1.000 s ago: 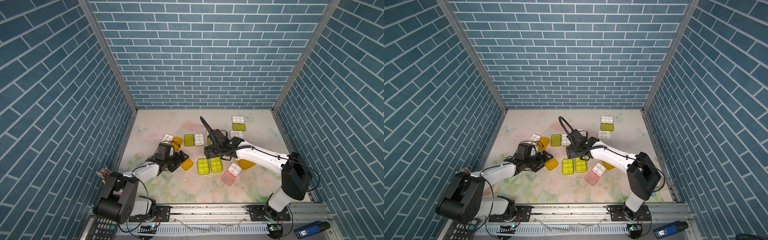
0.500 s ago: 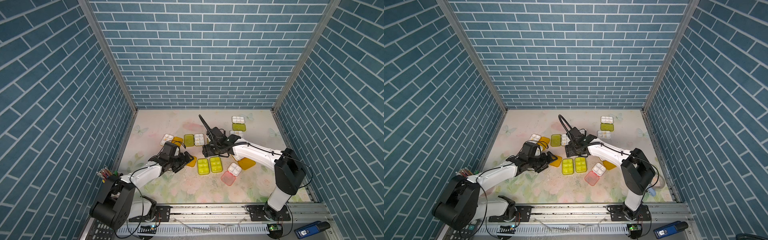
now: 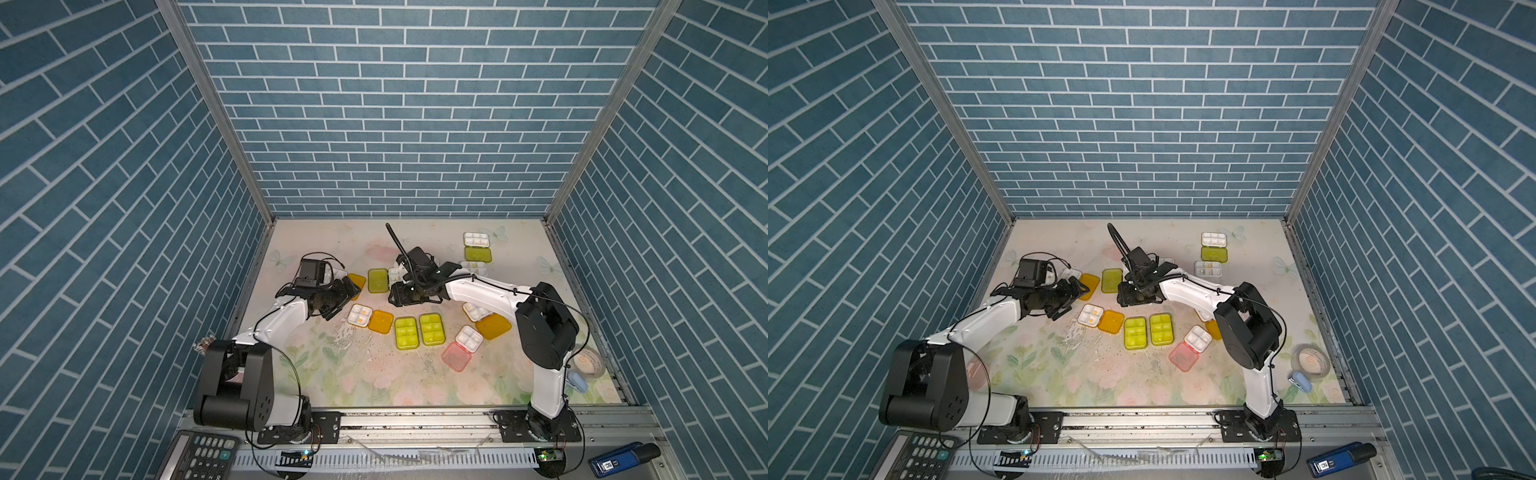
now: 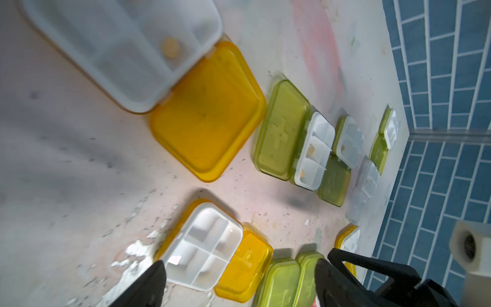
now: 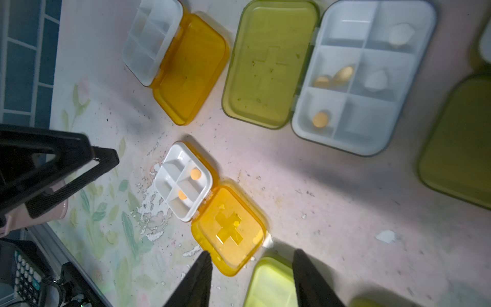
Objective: Close pillboxes
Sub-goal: Adjust the pillbox at the center of the board.
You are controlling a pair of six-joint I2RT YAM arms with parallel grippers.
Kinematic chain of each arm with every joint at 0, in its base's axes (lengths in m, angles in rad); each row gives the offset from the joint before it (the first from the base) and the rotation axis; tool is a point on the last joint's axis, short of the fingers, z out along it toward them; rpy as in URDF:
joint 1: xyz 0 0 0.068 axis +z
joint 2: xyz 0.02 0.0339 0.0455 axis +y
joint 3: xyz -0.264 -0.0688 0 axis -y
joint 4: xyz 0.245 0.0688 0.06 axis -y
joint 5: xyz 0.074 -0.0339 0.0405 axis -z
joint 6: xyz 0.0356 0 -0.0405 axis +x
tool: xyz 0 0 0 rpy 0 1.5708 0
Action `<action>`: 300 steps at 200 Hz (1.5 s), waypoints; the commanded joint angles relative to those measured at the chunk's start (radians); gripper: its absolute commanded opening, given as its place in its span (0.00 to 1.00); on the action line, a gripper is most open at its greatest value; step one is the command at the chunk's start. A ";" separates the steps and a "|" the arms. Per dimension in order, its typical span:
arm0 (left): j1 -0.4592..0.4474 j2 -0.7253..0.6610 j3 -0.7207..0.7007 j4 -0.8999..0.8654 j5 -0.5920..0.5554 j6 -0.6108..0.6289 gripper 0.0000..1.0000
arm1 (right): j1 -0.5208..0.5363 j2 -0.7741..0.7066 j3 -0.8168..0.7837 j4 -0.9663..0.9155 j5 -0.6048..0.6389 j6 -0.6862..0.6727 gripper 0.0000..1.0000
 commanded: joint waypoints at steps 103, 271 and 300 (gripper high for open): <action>0.143 -0.135 -0.029 -0.131 0.150 0.108 0.91 | 0.038 0.321 0.290 0.061 -0.208 -0.007 0.66; 0.177 -0.142 -0.054 -0.113 0.186 0.105 0.91 | 0.164 0.510 0.579 -0.031 -0.343 0.025 0.64; 0.178 -0.157 -0.061 -0.111 0.181 0.095 0.91 | 0.164 0.440 0.555 -0.058 -0.281 0.011 0.64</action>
